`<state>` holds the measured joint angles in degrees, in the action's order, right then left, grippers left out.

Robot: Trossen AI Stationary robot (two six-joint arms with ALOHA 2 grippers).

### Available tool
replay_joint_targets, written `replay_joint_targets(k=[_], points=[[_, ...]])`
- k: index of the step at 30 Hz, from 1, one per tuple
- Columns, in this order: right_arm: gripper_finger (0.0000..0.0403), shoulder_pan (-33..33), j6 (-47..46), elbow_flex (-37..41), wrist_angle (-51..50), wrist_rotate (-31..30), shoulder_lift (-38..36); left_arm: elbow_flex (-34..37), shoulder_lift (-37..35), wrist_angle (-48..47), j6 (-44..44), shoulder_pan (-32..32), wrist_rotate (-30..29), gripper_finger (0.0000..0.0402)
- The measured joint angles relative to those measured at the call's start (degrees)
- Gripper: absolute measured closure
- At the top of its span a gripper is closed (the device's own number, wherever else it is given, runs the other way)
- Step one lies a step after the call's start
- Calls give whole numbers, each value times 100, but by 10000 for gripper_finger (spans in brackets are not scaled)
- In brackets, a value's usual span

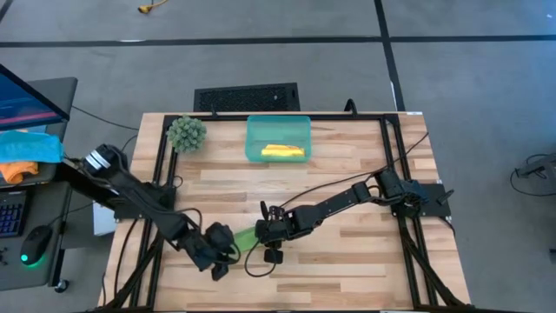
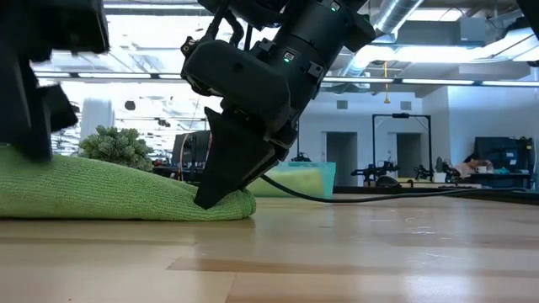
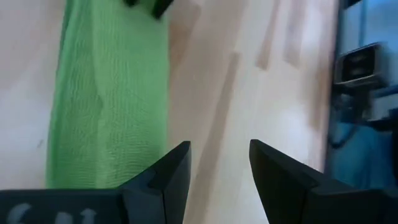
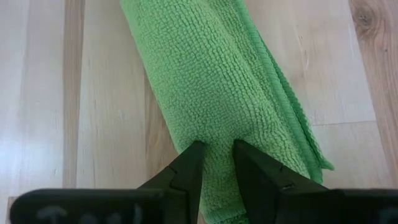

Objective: Roll microfiber towels into tight, uniform cylinder then place into a basket
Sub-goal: Roll the green microfiber cloth

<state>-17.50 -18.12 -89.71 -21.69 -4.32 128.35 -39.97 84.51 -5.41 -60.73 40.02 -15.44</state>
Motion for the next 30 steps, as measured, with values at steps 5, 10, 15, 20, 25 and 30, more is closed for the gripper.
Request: replay_joint_targets(k=[5, 10, 15, 20, 25, 30], points=[[285, 0, -1, 0, -2, 0, 0, 2, 319, -78, -127, -119, -7, 246], [285, 0, 1, 0, -6, 2, 0, 0, 319, -180, -231, -221, -20, 246], [285, 0, -6, 0, -1, 49, 0, -2, 376, -876, -798, -210, -210, 246], [285, 2, -10, 0, 14, 227, 0, -13, 374, -1415, -1384, -161, -396, 246], [285, 2, -8, 4, 45, 270, 0, -18, 505, -1379, -1399, -165, -321, 246], [285, 2, -5, 3, 43, 278, 0, -55, 829, -1384, -1399, -235, -181, 246]])
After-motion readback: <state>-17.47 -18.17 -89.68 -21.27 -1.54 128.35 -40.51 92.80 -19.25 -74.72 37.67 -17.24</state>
